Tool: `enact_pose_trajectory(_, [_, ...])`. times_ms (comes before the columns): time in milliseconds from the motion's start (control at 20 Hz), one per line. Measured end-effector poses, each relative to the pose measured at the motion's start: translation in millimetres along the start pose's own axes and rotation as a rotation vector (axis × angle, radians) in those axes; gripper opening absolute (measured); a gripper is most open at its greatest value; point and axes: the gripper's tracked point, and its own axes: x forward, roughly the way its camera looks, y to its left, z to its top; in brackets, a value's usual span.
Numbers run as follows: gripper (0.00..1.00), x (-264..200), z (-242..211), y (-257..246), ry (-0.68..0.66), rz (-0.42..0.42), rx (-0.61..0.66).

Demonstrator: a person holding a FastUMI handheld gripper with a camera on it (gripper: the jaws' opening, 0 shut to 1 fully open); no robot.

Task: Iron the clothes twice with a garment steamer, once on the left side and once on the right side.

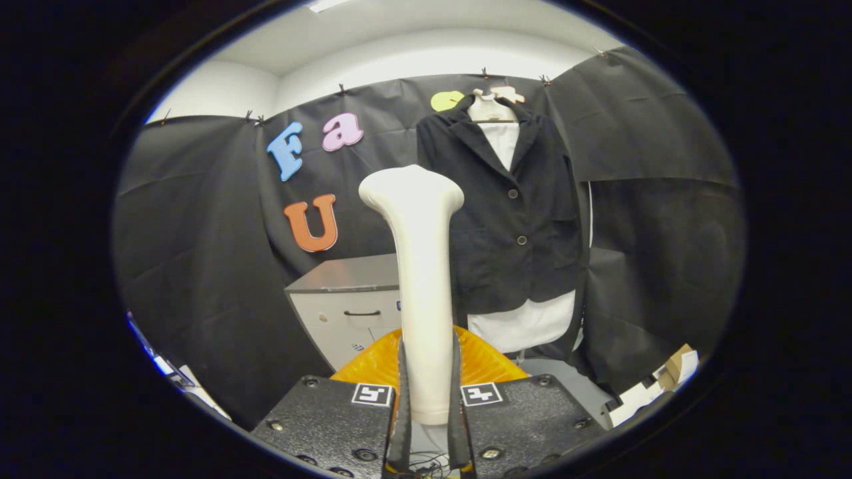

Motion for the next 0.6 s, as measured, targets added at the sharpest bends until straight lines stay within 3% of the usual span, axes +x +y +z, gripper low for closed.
enact_pose_trajectory(600, [0.24,1.6,-5.5,3.6,0.011,-0.033,-0.015])
